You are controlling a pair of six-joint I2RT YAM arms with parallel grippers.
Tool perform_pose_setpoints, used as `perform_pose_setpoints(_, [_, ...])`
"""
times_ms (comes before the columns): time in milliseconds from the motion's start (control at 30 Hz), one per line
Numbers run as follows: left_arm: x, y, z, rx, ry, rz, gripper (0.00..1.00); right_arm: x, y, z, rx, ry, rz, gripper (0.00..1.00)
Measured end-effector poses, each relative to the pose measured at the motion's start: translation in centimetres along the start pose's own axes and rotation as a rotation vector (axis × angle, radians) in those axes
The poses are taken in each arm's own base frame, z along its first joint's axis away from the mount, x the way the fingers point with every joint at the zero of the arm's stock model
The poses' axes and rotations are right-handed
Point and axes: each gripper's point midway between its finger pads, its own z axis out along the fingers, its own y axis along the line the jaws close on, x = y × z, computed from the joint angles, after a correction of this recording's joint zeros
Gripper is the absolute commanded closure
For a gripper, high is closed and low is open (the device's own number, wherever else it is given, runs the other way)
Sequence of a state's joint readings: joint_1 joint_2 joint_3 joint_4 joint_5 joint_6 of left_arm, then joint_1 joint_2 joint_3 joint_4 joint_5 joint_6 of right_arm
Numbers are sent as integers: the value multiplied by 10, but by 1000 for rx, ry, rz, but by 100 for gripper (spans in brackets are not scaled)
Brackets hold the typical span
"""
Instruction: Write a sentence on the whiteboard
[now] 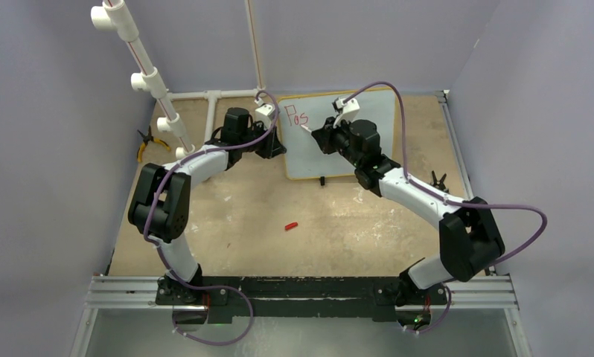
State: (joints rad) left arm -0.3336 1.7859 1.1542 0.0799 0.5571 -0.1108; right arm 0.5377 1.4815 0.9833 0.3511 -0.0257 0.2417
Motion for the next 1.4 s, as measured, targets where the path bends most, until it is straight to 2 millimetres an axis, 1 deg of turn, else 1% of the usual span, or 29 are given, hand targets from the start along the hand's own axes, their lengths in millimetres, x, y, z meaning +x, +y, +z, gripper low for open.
perform_pose_setpoints(133, [0,-1,0,1,-1,1,100,-2,1,-1,-5,-3,0,100])
perform_pose_setpoints(200, [0,-1,0,1,-1,1,100,-6,2,-4,-4,-13,-1,100])
perform_pose_setpoints(400, [0,-1,0,1,0,1,100,-39,8,-24,-9,-85,-1,100])
perform_pose_setpoints(467, [0,-1,0,1,0,2,100,-44,8,-27,-5,-100,-1,100])
perform_pose_setpoints(533, [0,-1,0,1,0,1,100,-42,6,-25,8,-97,0,100])
perform_pose_setpoints(733, [0,-1,0,1,0,2,100,-22,-5,-15,49,-47,1,100])
perform_pose_setpoints(833, [-1,-1,0,1,-1,2,100,-18,-9,-13,66,-34,1,100])
perform_pose_setpoints(1100, [-1,-1,0,2,-1,1,100,-26,-16,-12,100,-55,3,100])
perform_pose_setpoints(1400, [-1,0,0,-2,-1,2,100,-27,-18,-10,110,-60,3,100])
